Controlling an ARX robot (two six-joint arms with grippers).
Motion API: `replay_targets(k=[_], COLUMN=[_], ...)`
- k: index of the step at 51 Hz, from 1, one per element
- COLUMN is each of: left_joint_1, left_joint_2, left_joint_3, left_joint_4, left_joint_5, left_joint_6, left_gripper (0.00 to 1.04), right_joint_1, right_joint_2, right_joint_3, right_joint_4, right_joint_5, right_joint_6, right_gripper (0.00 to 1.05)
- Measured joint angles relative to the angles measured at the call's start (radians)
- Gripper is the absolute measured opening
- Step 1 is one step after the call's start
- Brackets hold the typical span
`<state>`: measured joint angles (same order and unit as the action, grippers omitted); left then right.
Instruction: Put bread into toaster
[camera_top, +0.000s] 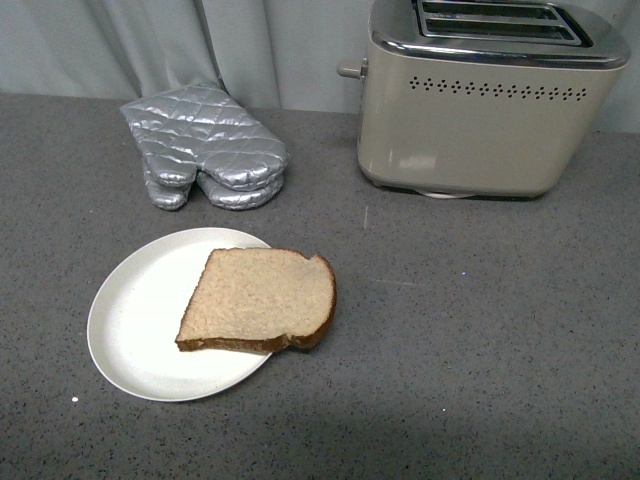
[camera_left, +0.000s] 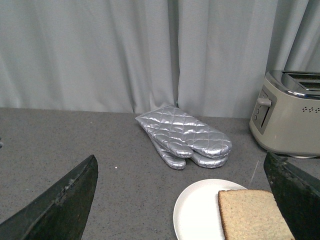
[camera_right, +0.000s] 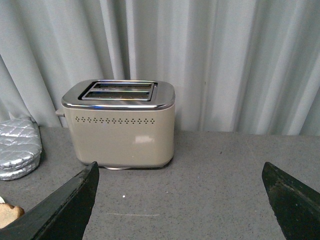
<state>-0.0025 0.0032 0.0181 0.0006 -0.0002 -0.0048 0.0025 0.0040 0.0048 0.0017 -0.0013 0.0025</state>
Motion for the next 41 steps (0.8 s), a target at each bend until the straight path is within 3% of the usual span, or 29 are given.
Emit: replay_targets(k=[3,7,10,18,24,41], left_joint_1=[-0.005,-0.055,-0.074,-0.054,-0.016,-0.011], left_joint_2=[0.008,0.131,0.303,0.612,1.001,1.645], left_joint_3=[0.003,0.075,0.108,0.154,0.237,0.505], left_joint_4=[-0.011,-0.185,-0.183,0.016,0.256,0.239], left_joint_5=[-0.014,-0.194,-0.263,-0.23,-0.138,0.008], left_joint_6=[-0.009,-0.139,-0.233,-0.266,-0.263,-0.23], left_gripper=[0.98,0.98,0.98,0.98,0.98,0.98], right_joint_1=[0.0,0.0,0.0,0.0,0.0,0.0], right_joint_2=[0.0,0.0,0.0,0.0,0.0,0.0], right_joint_3=[0.0,0.0,0.0,0.0,0.0,0.0], right_joint_4=[0.0,0.0,0.0,0.0,0.0,0.0], right_joint_5=[0.0,0.0,0.0,0.0,0.0,0.0], right_joint_6=[0.0,0.0,0.0,0.0,0.0,0.0], right_gripper=[0.95,0.95,0.95,0.95,0.95,0.95])
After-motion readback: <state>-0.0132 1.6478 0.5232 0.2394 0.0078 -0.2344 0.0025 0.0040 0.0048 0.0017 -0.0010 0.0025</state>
